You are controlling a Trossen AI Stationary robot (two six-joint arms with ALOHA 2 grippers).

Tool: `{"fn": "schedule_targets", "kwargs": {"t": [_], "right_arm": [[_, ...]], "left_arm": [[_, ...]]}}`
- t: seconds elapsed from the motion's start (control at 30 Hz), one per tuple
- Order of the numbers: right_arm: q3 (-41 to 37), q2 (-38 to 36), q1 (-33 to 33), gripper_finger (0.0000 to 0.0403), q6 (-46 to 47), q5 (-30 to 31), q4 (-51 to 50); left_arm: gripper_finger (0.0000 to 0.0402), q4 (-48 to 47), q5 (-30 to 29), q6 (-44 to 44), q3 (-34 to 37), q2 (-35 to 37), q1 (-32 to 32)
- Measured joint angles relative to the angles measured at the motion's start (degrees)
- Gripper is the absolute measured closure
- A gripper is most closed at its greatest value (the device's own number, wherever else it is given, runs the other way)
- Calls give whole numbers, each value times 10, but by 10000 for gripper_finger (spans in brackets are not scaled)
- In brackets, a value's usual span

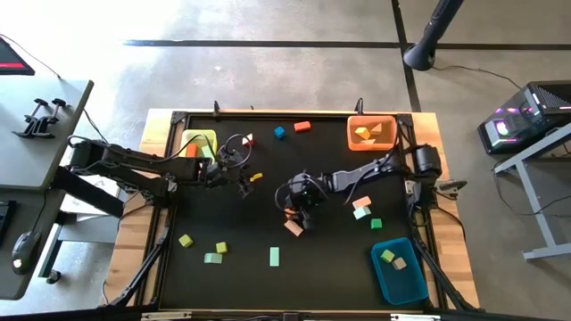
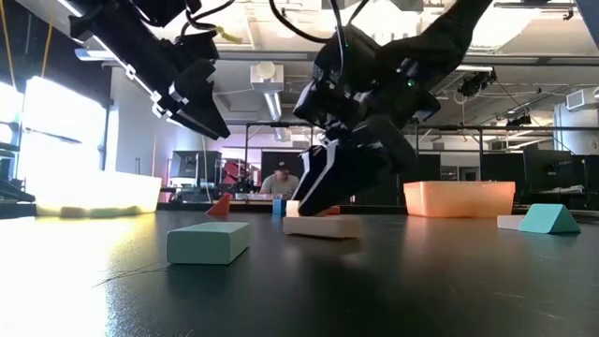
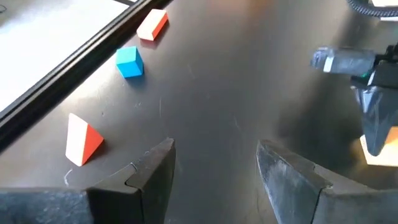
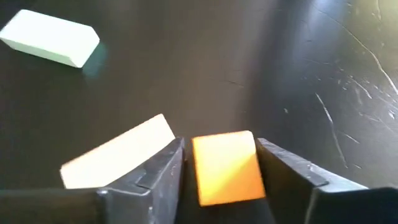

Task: Sort blocks by size
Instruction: Put the light orange square block into the blue bin

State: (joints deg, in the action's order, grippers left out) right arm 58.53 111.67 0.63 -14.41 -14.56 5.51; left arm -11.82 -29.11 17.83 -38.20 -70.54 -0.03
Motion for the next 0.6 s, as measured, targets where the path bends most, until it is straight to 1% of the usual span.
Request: {"fn": "schedule_targets", "kwargs": {"t": [0.17, 0.23, 0.3, 0.4, 0.5, 0.6], "right_arm": [[0, 0, -2, 274, 38, 7, 5], [0, -11, -3, 275, 52, 17, -12], [-1, -29, 0, 275, 71, 40, -52], [-2, -73, 18, 275, 107, 91, -133], [-2, -124, 54, 275, 160, 136, -224], [-2, -172, 105, 275, 236, 180, -300]], "left_arm": [[188, 1, 0, 0, 0, 0, 0], [188, 2, 0, 0, 0, 0, 0], [188, 0, 0, -1, 0, 0, 1], [188, 1, 0, -4, 0, 0, 1], [188, 0, 0, -4, 0, 0, 1], [188, -1, 0, -4, 0, 0, 0]]}}
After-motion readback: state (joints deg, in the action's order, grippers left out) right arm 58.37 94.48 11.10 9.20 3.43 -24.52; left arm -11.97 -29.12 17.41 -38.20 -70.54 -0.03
